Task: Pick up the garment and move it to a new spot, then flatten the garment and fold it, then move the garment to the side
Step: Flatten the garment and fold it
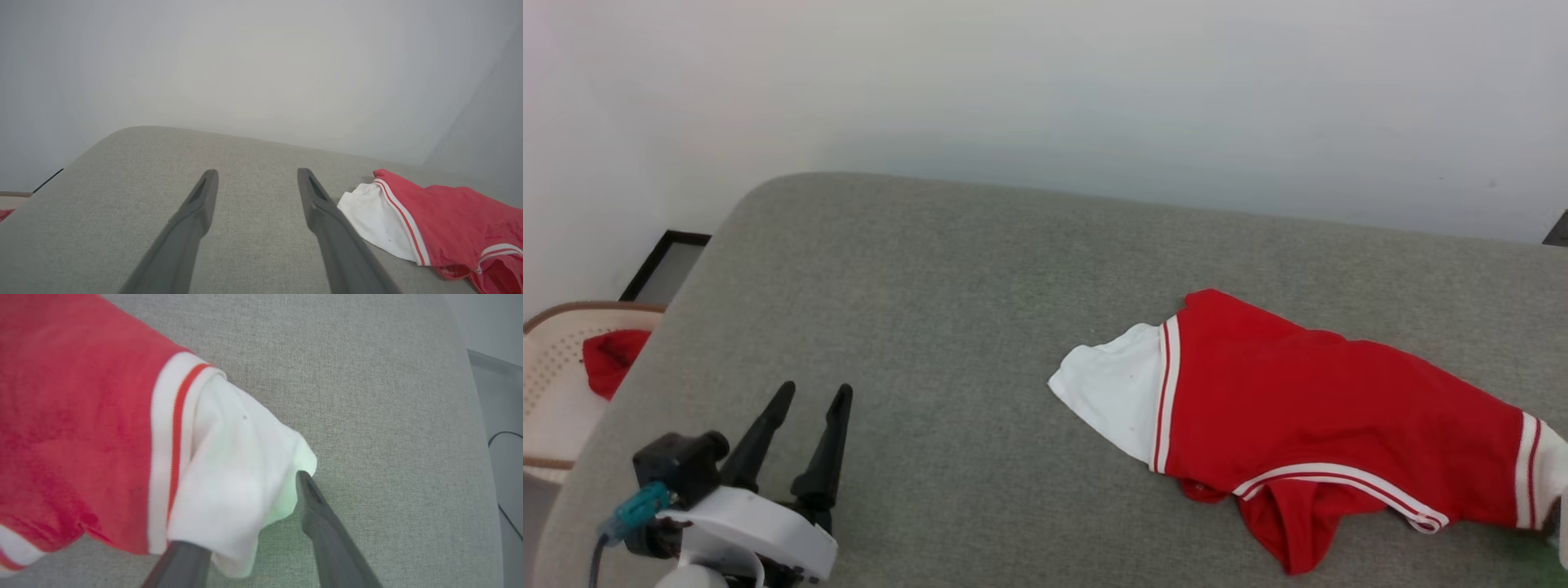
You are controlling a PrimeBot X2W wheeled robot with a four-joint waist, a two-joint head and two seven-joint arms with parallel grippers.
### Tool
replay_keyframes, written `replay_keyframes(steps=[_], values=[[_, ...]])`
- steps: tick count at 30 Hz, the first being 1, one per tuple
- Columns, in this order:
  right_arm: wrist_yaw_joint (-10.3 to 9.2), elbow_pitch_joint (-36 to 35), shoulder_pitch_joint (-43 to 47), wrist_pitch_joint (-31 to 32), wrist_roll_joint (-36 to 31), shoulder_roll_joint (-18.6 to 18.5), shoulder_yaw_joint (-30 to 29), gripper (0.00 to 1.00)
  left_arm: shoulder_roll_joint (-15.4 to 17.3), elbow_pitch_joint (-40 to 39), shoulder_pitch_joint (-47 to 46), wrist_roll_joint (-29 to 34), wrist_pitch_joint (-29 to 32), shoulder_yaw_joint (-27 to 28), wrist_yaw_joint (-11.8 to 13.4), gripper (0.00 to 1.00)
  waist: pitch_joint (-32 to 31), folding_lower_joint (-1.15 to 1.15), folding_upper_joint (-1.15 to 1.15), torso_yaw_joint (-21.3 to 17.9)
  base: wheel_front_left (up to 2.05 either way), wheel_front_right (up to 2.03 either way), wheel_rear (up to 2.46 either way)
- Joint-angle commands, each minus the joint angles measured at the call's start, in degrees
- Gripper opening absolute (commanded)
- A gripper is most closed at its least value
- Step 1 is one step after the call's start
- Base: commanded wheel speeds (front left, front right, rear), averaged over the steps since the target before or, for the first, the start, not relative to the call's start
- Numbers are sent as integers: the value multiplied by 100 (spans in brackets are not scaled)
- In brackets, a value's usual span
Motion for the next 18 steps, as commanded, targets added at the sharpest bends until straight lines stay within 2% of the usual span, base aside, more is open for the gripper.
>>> replay_keyframes(steps=[1, 10, 18], values=[[-4, 41, -86, -30, 11, 15, 18, 100, 36, -3, -51, -22, 22, -4, -30, 100, -17, 0, 0, -50, 0, 0, 0], [-4, -219, -237, -111, 231, 113, 95, 100, 203, -169, -178, -221, 472, -92, -98, 100, -142, 0, 0, -386, 0, 0, 0], [-4, -1192, 147, -382, 397, 462, 1, 100, 358, -331, -481, -595, 1252, -191, -141, 100, -202, 0, 0, -817, 0, 0, 0]])
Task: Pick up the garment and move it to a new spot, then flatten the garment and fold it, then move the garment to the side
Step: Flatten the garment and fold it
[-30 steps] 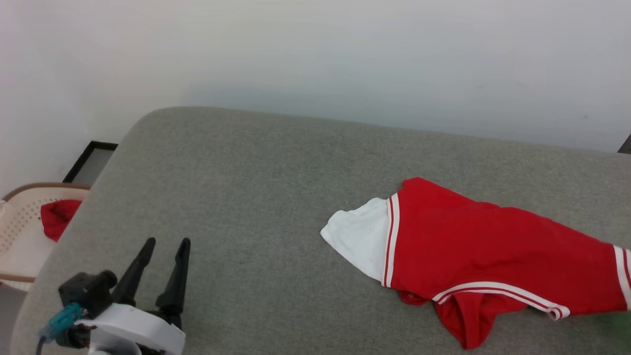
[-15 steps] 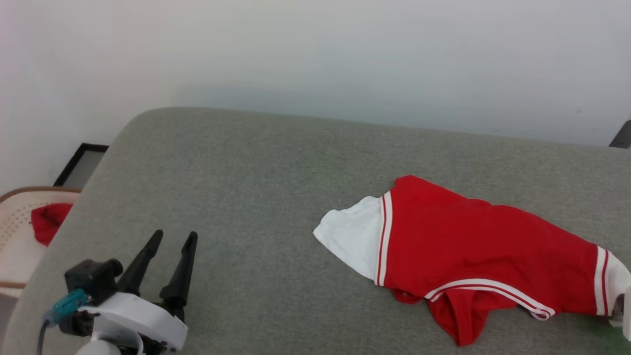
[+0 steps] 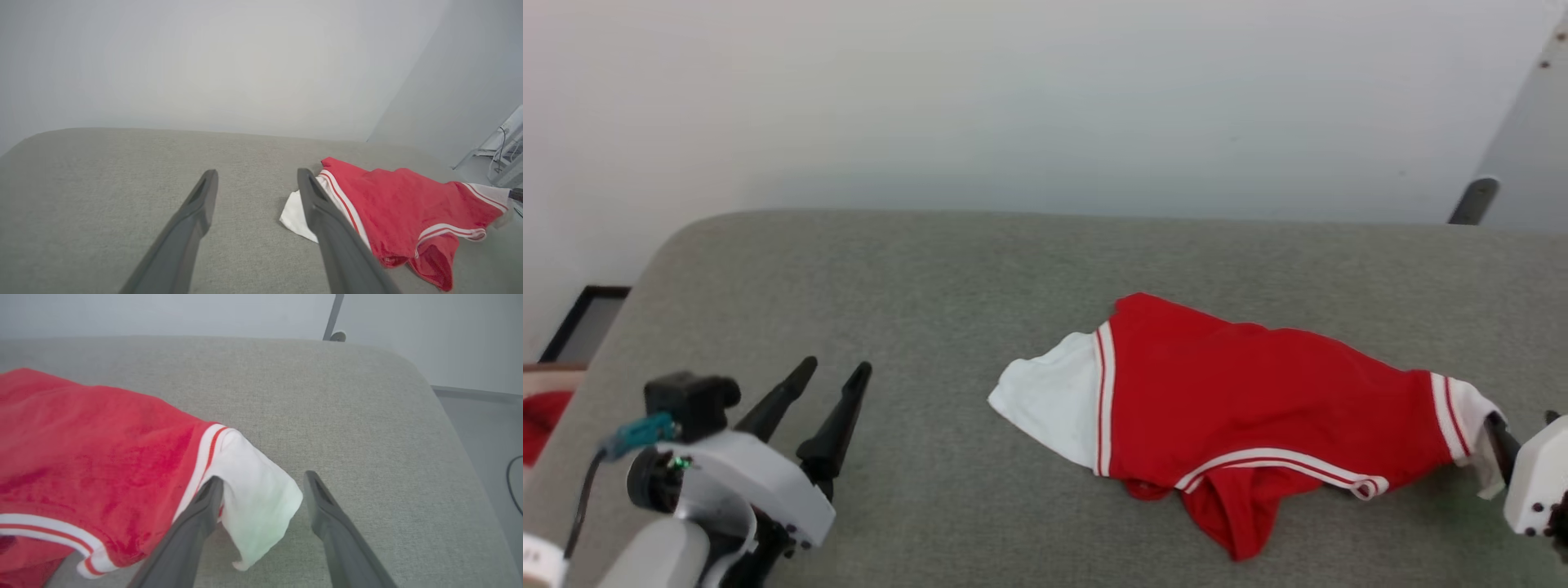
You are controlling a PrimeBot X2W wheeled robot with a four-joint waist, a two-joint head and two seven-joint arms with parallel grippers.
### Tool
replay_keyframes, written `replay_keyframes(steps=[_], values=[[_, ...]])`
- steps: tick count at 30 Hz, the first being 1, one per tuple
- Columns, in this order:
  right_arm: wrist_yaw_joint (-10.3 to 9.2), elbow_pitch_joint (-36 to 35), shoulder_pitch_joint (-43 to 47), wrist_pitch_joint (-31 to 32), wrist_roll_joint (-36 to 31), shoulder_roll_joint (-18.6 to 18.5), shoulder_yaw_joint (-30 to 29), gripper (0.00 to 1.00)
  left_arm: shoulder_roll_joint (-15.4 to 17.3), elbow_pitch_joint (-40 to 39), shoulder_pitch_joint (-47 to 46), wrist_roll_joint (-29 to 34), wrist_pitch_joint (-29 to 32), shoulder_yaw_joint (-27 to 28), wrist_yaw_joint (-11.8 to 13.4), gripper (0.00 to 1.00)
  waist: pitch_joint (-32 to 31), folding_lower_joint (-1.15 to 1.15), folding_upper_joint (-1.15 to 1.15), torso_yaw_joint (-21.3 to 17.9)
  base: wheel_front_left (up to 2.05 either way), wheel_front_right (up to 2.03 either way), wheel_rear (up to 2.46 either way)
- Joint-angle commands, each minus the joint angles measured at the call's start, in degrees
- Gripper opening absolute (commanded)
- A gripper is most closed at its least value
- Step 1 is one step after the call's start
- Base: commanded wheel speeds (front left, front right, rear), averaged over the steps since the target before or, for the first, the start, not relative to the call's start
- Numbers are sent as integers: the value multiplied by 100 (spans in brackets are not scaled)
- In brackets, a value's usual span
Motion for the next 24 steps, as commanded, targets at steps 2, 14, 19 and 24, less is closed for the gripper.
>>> replay_keyframes(steps=[2, 14, 19, 24], values=[[-4, -291, 208, -61, 18, 164, -83, 100, 53, 4, -182, -112, 282, -68, -40, 100, -37, 0, 0, -264, 0, 0, 0], [-4, -1717, 1108, -430, -205, 1027, -474, 100, 159, 498, -1119, -665, 2087, -567, -91, 100, 47, 0, 0, -808, 0, 0, 0], [-4, -2094, 1321, -633, -285, 1326, -542, 100, 133, 843, -1419, -816, 2666, -817, -105, 100, 112, 0, 0, -982, 0, 0, 0], [-4, -2355, 1453, -622, -282, 1519, -552, 100, 109, 1295, -1676, -912, 3094, -1060, -123, 100, 215, 0, 0, -1124, 0, 0, 0]])
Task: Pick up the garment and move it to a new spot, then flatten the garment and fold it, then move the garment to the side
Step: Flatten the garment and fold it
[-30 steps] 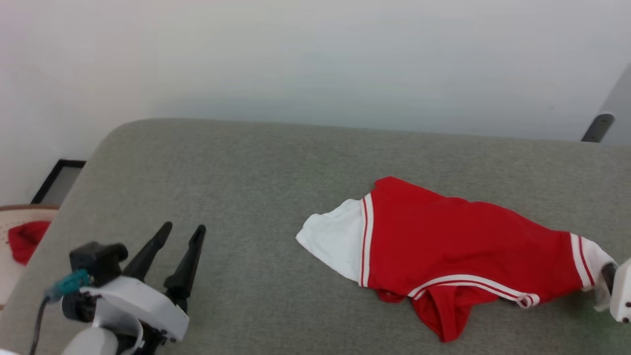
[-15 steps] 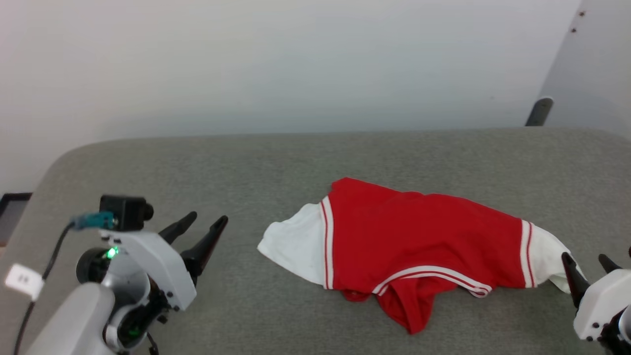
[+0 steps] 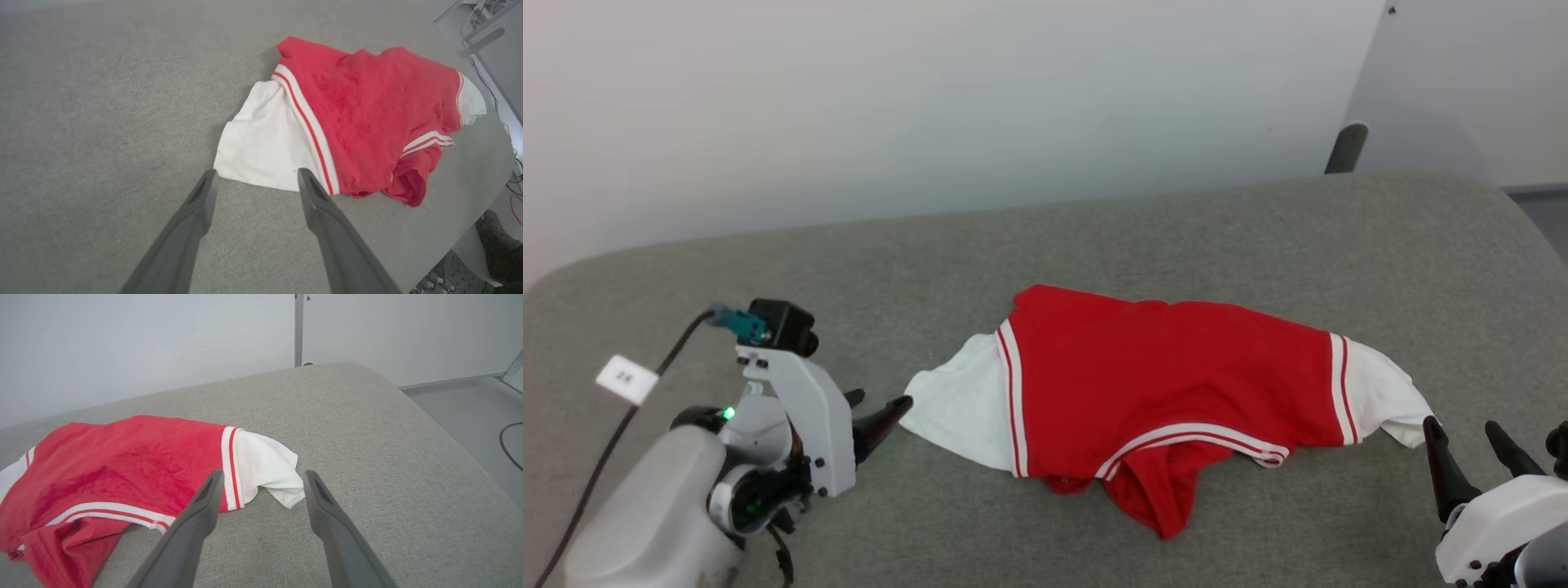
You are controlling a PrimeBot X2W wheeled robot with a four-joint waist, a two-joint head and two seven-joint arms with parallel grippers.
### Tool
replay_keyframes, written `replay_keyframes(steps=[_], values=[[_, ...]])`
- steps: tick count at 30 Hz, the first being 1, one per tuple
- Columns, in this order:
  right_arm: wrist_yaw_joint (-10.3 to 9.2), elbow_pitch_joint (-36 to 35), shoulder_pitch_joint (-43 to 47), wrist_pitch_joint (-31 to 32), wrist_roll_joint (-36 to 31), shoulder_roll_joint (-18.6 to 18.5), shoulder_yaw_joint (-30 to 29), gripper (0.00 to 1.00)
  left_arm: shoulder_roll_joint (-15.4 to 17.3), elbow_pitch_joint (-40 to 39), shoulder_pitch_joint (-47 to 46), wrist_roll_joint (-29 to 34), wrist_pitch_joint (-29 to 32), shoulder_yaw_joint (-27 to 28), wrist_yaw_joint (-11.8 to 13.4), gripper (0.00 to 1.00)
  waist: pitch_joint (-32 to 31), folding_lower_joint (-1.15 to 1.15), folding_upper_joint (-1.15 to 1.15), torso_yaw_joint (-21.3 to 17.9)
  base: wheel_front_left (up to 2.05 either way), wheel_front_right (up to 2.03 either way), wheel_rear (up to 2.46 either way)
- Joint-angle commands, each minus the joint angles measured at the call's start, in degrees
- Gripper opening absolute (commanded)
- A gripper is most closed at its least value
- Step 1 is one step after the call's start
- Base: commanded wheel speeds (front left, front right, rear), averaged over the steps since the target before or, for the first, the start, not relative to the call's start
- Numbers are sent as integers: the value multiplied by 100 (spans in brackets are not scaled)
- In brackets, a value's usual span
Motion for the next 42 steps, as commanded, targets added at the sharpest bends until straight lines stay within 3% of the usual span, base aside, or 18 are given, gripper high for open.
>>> replay_keyframes(steps=[1, 16, 25, 26, 28, 29, 30, 31, 42], values=[[-4, -91, 73, 7, 21, 48, 4, 100, -23, 154, -151, -19, 116, -70, -33, 100, 111, 0, 0, -95, 0, 0, 0], [-4, -359, -170, -75, 25, 305, 143, 100, 32, 1257, -924, -150, 39, -783, -35, 100, 806, 0, 0, -480, 0, 0, 0], [-4, -312, -321, -142, 43, 314, 176, 100, -111, 1908, -1074, -447, 199, -1165, -36, 100, 997, 0, 0, -526, 0, 0, 0], [-4, -317, -340, -155, 34, 309, 182, 100, -115, 1941, -1089, -446, 182, -1214, -36, 89, 1005, 0, 0, -525, 0, 0, 0], [-4, -334, -367, -167, 30, 307, 182, 100, -159, 1960, -1115, -521, 113, -1278, -36, 44, 1003, 0, 0, -515, 0, 0, 0], [-4, -350, -378, -178, 24, 302, 188, 100, -171, 1974, -1134, -553, 71, -1303, -36, 32, 1001, 0, 0, -510, 0, 0, 0], [-4, -366, -389, -186, 19, 299, 192, 100, -179, 1972, -1156, -577, 12, -1334, -36, 10, 998, 0, 0, -503, 0, 0, 0], [-4, -386, -400, -197, 21, 291, 204, 100, -187, 1995, -1169, -626, -27, -1350, -36, 0, 992, 0, 0, -495, 0, 0, 0], [-4, -695, -457, -544, -100, 177, 236, 100, -33, 2085, -1398, -1029, -409, -1552, -36, 0, 844, 0, 0, -344, 0, 0, 0]])
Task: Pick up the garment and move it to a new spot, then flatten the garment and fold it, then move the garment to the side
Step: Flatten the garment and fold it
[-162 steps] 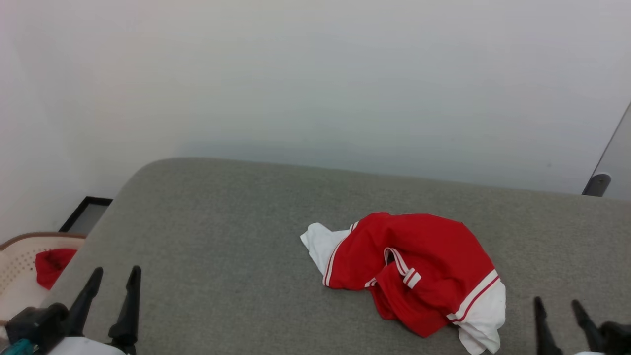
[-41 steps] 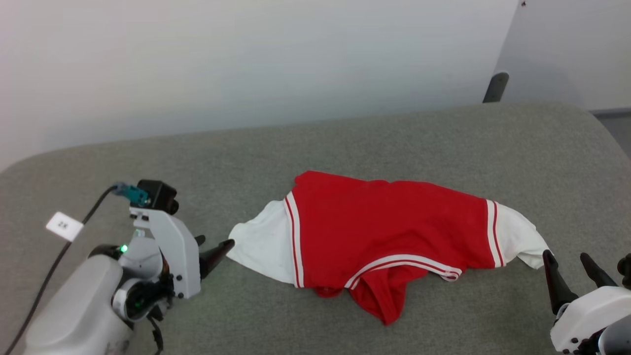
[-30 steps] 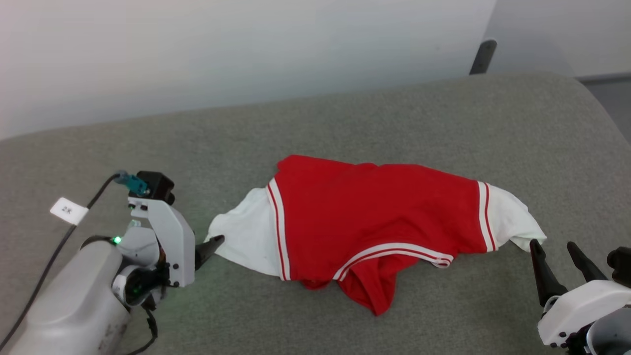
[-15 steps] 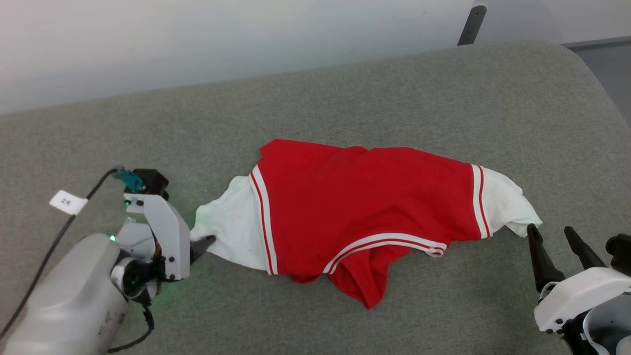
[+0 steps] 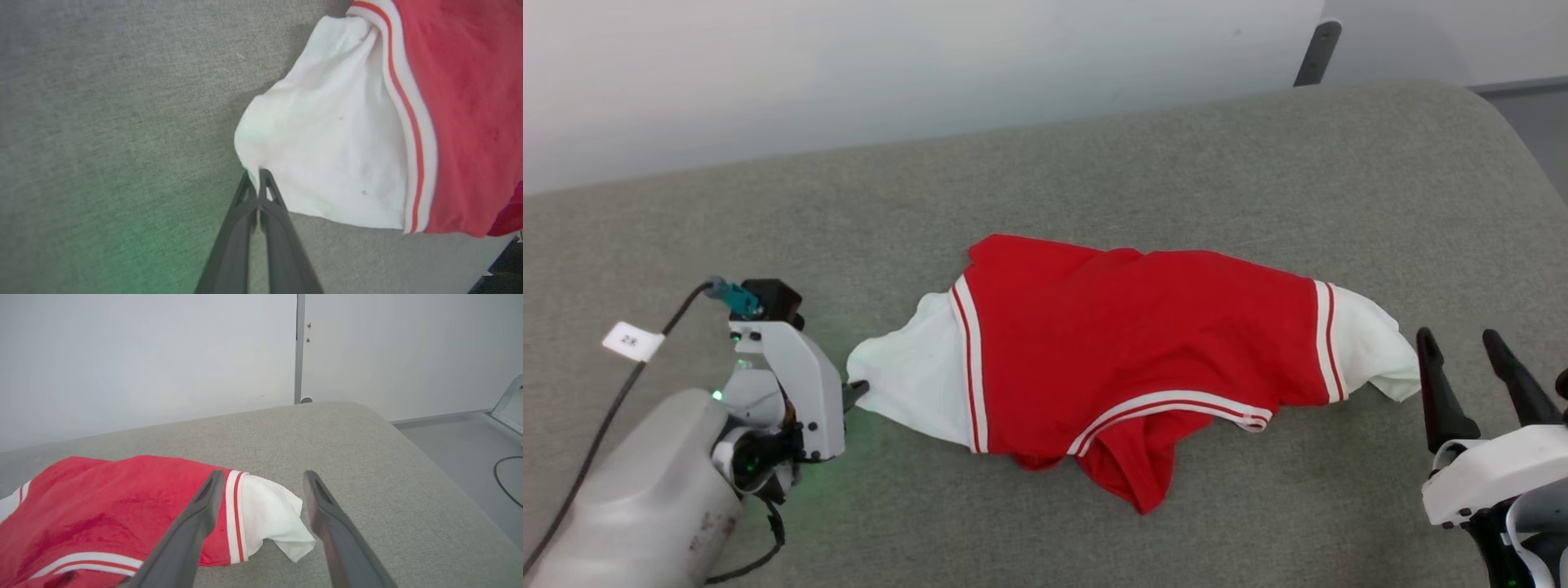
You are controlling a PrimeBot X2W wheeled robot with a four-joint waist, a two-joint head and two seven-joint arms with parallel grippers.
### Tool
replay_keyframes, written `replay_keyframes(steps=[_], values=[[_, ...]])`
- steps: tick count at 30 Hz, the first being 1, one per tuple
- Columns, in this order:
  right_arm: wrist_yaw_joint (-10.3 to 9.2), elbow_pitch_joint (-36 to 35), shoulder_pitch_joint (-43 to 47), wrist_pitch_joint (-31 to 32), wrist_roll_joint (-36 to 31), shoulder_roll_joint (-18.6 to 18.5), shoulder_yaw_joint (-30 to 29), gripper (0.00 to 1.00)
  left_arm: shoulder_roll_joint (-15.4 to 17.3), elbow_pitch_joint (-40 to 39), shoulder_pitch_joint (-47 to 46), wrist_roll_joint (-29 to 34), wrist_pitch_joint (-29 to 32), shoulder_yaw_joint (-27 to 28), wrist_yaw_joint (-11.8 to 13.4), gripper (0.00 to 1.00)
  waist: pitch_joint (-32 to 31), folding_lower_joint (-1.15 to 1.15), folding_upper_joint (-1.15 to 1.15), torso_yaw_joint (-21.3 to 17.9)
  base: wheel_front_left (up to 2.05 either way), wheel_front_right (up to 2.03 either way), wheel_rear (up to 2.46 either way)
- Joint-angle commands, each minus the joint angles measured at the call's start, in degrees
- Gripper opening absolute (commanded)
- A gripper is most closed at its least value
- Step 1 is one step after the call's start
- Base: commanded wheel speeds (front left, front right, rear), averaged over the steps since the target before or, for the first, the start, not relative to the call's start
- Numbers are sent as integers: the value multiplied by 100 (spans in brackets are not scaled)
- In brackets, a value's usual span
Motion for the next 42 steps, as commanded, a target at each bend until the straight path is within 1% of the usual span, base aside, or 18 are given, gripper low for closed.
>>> replay_keyframes(steps=[1, 5, 11, 16, 26, 30, 33, 34, 35, 36, 37, 38, 40, 41, 42], values=[[-4, -65, -40, -83, -46, -37, 2, 100, 62, -8, -68, -70, -63, -49, -14, 0, -83, 0, 0, 83, 0, 0, 0], [-4, -157, -36, -201, -76, -91, 24, 100, 116, 13, -60, -128, -125, -119, -14, 0, -201, 0, 0, 182, 0, 0, 0], [-4, -326, 28, -400, -161, -216, 87, 100, 313, 23, 70, -251, -170, -201, -12, 0, -486, 0, 0, 402, 0, 0, 0], [-4, -369, 164, -316, -219, -269, 114, 100, 497, 20, 232, -336, -189, -243, -11, 0, -770, 0, 0, 633, 0, 0, 0], [-4, -602, 410, -101, -266, -162, 141, 100, 914, -82, 605, -444, -292, -238, -12, 0, -1064, 0, 0, 1050, 0, 0, 0], [-4, -624, 412, -59, -252, -154, 156, 100, 938, -106, 742, -514, -396, -183, -12, 0, -1094, 0, 0, 1139, 0, 0, 0], [-4, -558, 365, -61, -195, -198, 191, 100, 884, -88, 836, -556, -482, -163, 7, 0, -1097, 0, 0, 1161, 0, 0, 0], [-4, -556, 358, -44, -197, -189, 209, 100, 859, -74, 865, -569, -489, -165, 15, 11, -1100, 0, 0, 1160, 0, 0, 0], [-4, -556, 346, -31, -199, -181, 219, 100, 836, -65, 888, -582, -491, -172, 17, 16, -1103, 0, 0, 1156, 0, 0, 0], [-4, -538, 323, -25, -183, -195, 223, 100, 820, -55, 897, -593, -499, -173, 24, 26, -1104, 0, 0, 1151, 0, 0, 0], [-4, -519, 299, -28, -171, -215, 233, 100, 810, -46, 903, -614, -511, -163, 32, 49, -1105, 0, 0, 1146, 0, 0, 0], [-4, -501, 278, -37, -153, -237, 241, 100, 800, -34, 917, -634, -518, -146, 37, 69, -1108, 0, 0, 1139, 0, 0, 0], [-4, -462, 252, -57, -158, -271, 266, 100, 779, -11, 932, -648, -535, -138, 41, 83, -1116, 0, 0, 1123, 0, 0, 0], [-4, -449, 254, -65, -145, -274, 277, 100, 773, -3, 936, -649, -540, -138, 43, 100, -1122, 0, 0, 1115, 0, 0, 0], [-4, -441, 244, -67, -134, -276, 290, 100, 769, 11, 944, -653, -541, -138, 59, 100, -1127, 0, 0, 1103, 0, 0, 0]])
